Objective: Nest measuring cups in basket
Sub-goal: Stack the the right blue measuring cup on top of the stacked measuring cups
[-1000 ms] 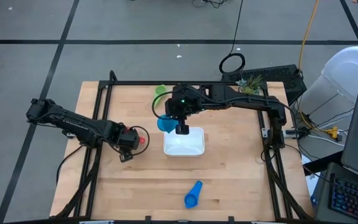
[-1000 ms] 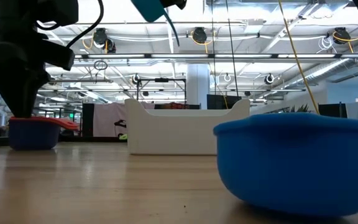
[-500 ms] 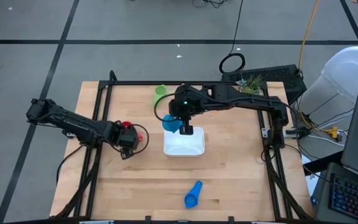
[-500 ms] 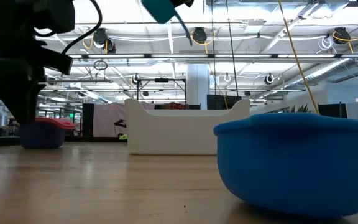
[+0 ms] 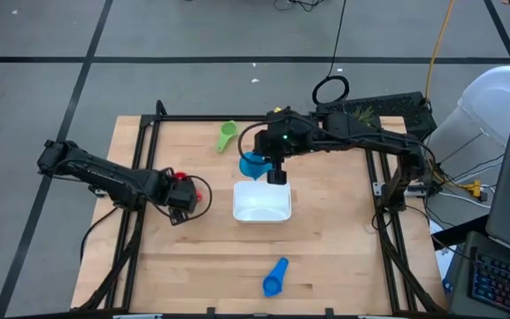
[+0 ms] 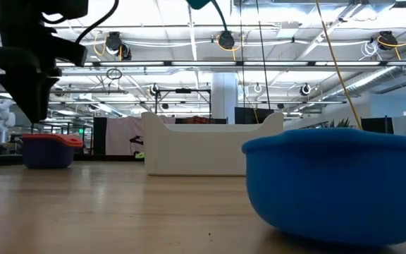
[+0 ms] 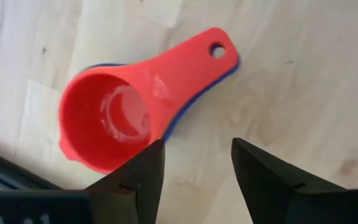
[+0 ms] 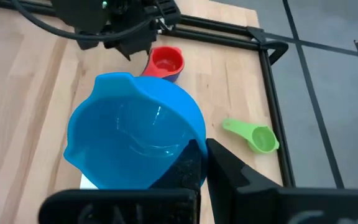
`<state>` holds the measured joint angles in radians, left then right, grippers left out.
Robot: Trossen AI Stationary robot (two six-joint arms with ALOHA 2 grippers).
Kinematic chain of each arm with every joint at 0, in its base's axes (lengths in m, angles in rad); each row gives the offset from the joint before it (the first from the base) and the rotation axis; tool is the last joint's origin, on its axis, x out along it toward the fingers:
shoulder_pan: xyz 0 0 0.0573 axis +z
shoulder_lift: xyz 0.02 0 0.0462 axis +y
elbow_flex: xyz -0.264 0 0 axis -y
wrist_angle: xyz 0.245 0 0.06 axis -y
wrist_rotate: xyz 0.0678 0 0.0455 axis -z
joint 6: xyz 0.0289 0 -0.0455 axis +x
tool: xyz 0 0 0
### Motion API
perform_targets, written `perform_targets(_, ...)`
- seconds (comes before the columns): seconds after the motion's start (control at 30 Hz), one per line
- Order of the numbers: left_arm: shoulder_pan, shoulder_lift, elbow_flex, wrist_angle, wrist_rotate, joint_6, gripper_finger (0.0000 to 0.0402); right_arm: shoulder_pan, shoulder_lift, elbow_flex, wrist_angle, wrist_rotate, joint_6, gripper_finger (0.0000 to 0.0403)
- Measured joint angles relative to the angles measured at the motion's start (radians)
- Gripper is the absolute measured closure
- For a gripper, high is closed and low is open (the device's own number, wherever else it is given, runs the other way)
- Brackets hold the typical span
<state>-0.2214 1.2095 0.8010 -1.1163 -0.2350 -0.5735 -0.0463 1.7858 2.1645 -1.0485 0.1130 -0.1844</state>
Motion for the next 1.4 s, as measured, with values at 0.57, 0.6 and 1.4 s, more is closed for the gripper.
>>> perform_targets(0.57, 0.145, 0.001, -0.228, 0.249, 0.086, -0.041, 0.0155, 0.000, -0.307, -0.545, 0.329, -0.008, 0.065, 0.0403)
perform_targets(0.6, 0.145, 0.001, -0.226, 0.248, 0.095, -0.041, 0.0169, -0.001, -0.333, -0.573, 0.340, -0.007, 0.074, 0.0403)
perform_targets(1.4, -0.103, 0.250, 0.026, 0.669, 0.235, -0.215, 0.0379, 0.019, -0.481, -0.644, 0.223, 0.099, 0.222, 0.0403)
